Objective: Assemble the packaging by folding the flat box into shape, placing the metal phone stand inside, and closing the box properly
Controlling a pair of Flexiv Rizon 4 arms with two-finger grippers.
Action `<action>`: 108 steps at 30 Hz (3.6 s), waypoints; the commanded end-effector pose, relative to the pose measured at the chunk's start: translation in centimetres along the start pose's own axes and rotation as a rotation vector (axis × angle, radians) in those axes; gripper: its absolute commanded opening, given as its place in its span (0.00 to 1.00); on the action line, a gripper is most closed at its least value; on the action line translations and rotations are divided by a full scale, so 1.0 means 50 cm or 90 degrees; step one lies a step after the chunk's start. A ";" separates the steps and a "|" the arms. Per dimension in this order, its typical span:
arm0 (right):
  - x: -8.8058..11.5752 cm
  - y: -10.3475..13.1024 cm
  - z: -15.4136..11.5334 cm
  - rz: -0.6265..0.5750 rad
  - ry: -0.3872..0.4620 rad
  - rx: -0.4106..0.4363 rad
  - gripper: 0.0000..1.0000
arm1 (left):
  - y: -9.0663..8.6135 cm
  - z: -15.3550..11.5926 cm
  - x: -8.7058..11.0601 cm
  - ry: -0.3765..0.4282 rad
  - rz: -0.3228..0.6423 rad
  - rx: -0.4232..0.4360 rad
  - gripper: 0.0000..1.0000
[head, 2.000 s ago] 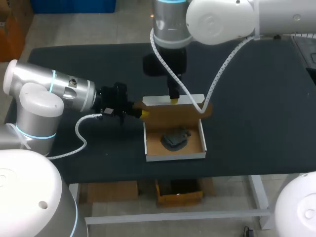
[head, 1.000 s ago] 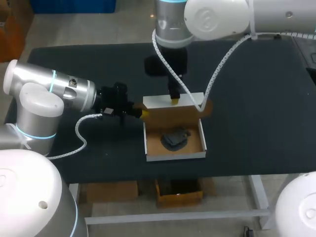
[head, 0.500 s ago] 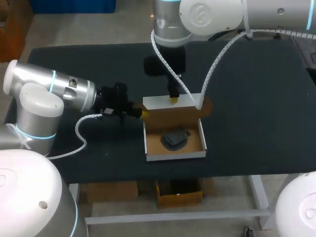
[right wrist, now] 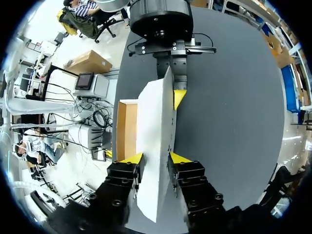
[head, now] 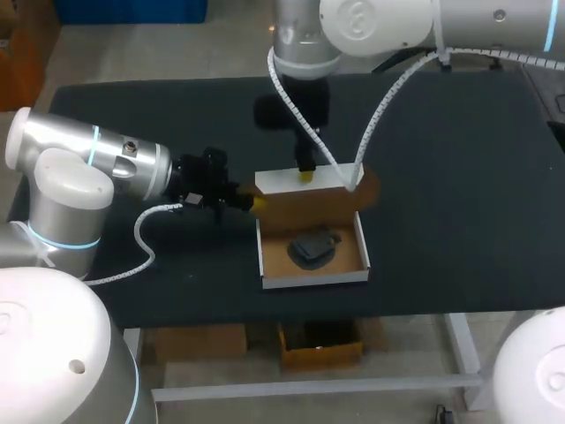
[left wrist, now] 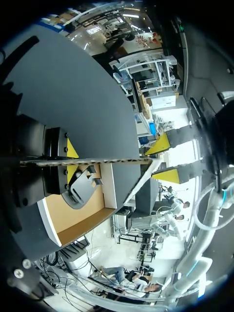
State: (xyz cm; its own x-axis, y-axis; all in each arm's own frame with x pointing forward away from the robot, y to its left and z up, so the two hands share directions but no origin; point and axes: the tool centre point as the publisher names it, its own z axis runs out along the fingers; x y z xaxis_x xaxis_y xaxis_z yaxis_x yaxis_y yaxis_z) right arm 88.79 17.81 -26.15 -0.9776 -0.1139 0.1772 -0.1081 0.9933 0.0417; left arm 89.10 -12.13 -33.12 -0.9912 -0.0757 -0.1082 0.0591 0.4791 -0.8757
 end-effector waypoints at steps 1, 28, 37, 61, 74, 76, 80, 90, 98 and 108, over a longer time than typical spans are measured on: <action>0.019 -0.021 -0.028 -0.007 -0.019 -0.036 1.00 | 0.003 0.002 0.001 0.000 0.001 0.001 0.00; -0.065 -0.083 -0.135 0.138 -0.040 -0.189 1.00 | 0.003 0.002 0.001 0.000 0.001 0.001 0.00; -0.065 -0.083 -0.135 0.138 -0.040 -0.189 1.00 | 0.003 0.002 0.001 0.000 0.001 0.001 0.00; -0.043 -0.102 -0.100 0.323 0.066 -0.210 1.00 | 0.012 0.013 0.043 -0.089 0.172 -0.023 0.00; -0.005 -0.103 -0.072 0.408 0.089 -0.240 1.00 | 0.013 0.020 0.073 -0.124 0.265 -0.029 0.00; 0.001 -0.104 -0.066 0.423 0.099 -0.249 1.00 | 0.017 0.021 0.079 -0.138 0.284 -0.033 0.00; 0.011 -0.109 -0.059 0.453 0.120 -0.278 1.00 | 0.027 0.022 0.089 -0.150 0.299 -0.035 0.00; 0.015 -0.113 -0.058 0.460 0.135 -0.299 1.00 | 0.032 0.021 0.092 -0.164 0.316 -0.051 0.00; 0.015 -0.113 -0.058 0.460 0.135 -0.299 1.00 | 0.032 0.021 0.092 -0.164 0.316 -0.051 0.00; -0.001 -0.098 -0.048 0.601 0.284 -0.229 1.00 | 0.035 0.020 0.120 -0.190 0.388 -0.068 0.00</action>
State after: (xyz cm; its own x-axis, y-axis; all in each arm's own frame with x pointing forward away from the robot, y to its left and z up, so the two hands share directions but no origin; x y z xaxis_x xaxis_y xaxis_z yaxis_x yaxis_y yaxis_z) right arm 88.37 12.67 -23.92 -0.5531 0.5946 0.5835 0.7740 0.6259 0.0958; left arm 84.41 -12.69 -35.12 -0.7297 0.0325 -0.6830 0.5654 0.5904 -0.5760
